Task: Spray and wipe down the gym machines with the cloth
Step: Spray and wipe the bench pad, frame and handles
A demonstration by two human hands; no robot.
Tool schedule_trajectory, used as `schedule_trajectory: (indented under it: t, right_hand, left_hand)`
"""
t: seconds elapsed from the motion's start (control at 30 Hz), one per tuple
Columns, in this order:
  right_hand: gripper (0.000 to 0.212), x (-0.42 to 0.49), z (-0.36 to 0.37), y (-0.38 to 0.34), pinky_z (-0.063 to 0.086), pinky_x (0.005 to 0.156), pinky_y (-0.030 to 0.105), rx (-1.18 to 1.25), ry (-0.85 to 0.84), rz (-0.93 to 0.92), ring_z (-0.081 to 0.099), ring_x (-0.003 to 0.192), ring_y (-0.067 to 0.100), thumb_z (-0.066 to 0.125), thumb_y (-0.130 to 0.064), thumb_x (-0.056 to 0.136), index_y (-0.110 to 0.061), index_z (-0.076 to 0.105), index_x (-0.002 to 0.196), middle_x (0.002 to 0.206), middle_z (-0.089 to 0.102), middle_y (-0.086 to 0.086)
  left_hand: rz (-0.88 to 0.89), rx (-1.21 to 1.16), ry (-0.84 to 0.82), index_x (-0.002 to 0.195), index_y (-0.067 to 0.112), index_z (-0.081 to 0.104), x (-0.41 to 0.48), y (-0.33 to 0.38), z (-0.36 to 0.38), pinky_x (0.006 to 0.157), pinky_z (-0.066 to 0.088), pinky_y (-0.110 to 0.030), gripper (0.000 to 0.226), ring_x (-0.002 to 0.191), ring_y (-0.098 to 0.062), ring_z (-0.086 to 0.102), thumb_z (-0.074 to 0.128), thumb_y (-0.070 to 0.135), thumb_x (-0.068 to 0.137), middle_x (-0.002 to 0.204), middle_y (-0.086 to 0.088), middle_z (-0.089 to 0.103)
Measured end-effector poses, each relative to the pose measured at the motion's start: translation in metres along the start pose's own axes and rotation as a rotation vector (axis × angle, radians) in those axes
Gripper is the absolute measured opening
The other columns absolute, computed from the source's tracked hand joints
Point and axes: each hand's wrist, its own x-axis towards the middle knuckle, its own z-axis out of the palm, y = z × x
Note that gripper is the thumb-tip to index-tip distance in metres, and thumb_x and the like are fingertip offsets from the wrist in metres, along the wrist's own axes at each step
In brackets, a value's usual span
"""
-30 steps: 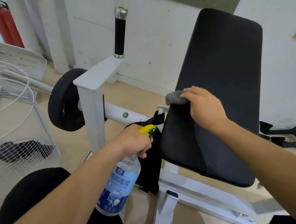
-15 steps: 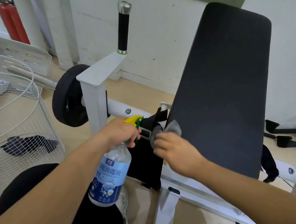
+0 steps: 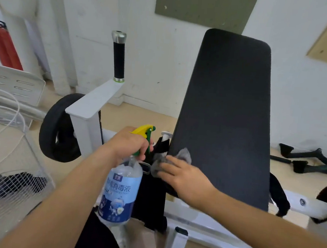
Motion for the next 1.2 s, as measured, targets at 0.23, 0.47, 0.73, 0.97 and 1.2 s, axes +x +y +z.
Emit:
schedule_trajectory:
  t: [0.23,0.47,0.73,0.97,1.2]
  right_hand:
    - [0.039,0.007,-0.032,0.067,0.058,0.085,0.035,0.06,0.09,-0.03,0.061,0.115,0.027,0.039,-0.017,0.089,-0.023,0.069,0.113,0.121,0.067,-0.001]
    - [0.045,0.099,-0.107,0.323,0.048,0.101,0.043,0.086,0.317,0.644,0.06,0.117,0.031,0.047,-0.004,0.087,-0.026,0.07,0.12,0.128,0.066,0.004]
    - [0.045,0.209,-0.088,0.488,0.045,0.1,0.039,0.131,0.481,0.749,0.056,0.119,0.031,0.038,-0.009,0.094,-0.024,0.065,0.127,0.132,0.062,0.006]
    - [0.041,0.232,-0.12,0.552,0.043,0.091,0.026,0.537,0.448,1.002,0.058,0.108,0.018,0.037,-0.007,0.097,-0.021,0.066,0.123,0.125,0.066,0.003]
    - [0.036,0.231,-0.148,0.556,0.04,0.081,0.01,0.749,0.405,1.271,0.054,0.1,0.008,0.038,-0.01,0.102,-0.021,0.064,0.124,0.115,0.064,-0.006]
  left_hand:
    - [0.052,0.052,-0.001,0.089,0.0,0.066,0.054,0.068,0.012,0.042,0.046,-0.019,0.029,0.057,-0.018,0.056,0.047,-0.017,0.076,0.091,-0.019,0.067]
    - [0.105,0.056,0.032,0.094,0.001,0.066,0.173,0.154,0.013,0.043,0.047,-0.019,0.028,0.043,-0.012,0.057,0.047,-0.013,0.08,0.094,-0.019,0.071]
    - [0.211,0.138,0.037,0.094,-0.001,0.071,0.335,0.232,0.025,0.048,0.049,-0.021,0.033,0.053,-0.013,0.059,0.048,-0.014,0.075,0.1,-0.023,0.074]
    - [0.131,0.219,-0.029,0.09,0.007,0.074,0.377,0.301,0.019,0.057,0.054,-0.027,0.032,0.067,-0.02,0.062,0.052,-0.011,0.074,0.1,-0.017,0.074]
    - [0.006,0.208,-0.112,0.086,0.011,0.073,0.391,0.363,0.015,0.056,0.054,-0.027,0.03,0.068,-0.02,0.063,0.052,-0.008,0.075,0.095,-0.012,0.075]
